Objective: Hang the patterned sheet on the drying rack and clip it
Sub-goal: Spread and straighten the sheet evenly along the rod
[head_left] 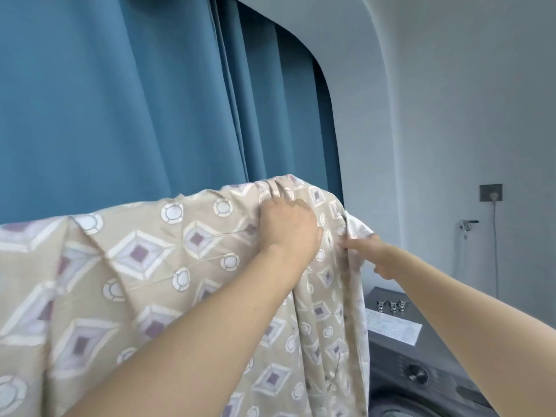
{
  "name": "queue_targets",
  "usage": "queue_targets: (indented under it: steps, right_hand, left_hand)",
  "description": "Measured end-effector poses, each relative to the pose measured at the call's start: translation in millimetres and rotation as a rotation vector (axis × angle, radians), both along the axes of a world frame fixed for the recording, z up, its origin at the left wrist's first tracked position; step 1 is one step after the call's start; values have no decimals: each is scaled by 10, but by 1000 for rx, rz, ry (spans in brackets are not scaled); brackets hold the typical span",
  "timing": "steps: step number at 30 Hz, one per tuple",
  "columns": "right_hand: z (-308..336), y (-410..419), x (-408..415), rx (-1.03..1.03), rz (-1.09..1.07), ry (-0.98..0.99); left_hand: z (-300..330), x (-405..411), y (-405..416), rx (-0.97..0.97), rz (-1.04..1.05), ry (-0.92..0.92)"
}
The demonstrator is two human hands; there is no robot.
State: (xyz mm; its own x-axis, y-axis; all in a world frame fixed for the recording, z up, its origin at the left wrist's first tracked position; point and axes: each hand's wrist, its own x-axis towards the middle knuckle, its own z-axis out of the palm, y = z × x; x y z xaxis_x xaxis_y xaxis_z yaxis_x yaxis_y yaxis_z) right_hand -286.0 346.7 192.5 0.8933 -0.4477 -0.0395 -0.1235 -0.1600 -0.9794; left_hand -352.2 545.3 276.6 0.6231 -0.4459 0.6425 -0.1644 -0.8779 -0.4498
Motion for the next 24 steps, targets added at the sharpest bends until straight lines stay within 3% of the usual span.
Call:
queue_targets:
  steps: [3, 7, 10, 12, 14, 15, 18, 21, 24]
  right_hand:
    - [-79, -123, 114, -69, 102, 93]
    - [-120, -238, 243, -114, 378, 320]
    - [-205, -198, 358, -240, 399, 317]
    - [-187, -178, 380, -239, 427, 272]
    - [-41, -216, 366, -94, 541, 210]
    - [78, -245, 348, 12, 581, 149]
    - [608, -290, 279, 283, 586, -143]
    - [1184, -246, 311, 453, 493, -399]
    - [1720, -241, 370, 485, 401, -525]
  left_hand:
    - [-76, 137, -172, -135, 78, 237]
    - [-48, 230, -140, -134, 268, 402]
    - [-54, 212, -130, -203, 277, 473]
    - [-95, 219, -155, -407, 176, 565]
    - [-46, 186, -173, -730, -33, 753]
    - [21, 193, -182, -891, -161, 747]
    - [318, 236, -183, -1094, -454, 394]
    - [642, 299, -214, -1097, -580, 133]
    - [969, 541, -229, -971, -540, -118]
